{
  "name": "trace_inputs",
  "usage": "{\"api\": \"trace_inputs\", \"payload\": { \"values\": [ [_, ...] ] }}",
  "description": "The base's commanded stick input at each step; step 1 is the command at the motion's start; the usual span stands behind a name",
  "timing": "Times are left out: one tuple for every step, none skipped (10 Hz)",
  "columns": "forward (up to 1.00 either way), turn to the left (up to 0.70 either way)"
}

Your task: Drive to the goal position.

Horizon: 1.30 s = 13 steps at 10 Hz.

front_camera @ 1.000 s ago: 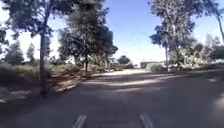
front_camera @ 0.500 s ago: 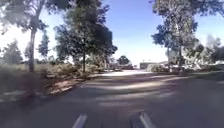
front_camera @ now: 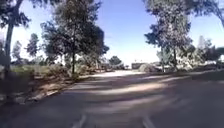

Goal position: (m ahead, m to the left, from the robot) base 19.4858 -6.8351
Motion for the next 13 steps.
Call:
{"api": "trace_inputs", "payload": {
  "values": [
    [1.00, -0.27],
    [1.00, -0.27],
    [1.00, -0.27],
    [1.00, -0.27],
    [1.00, -0.27],
    [1.00, -0.27],
    [1.00, -0.27],
    [1.00, -0.27],
    [1.00, -0.27],
    [1.00, -0.19],
    [1.00, -0.08],
    [1.00, 0.00],
    [1.00, 0.00]
  ]
}}
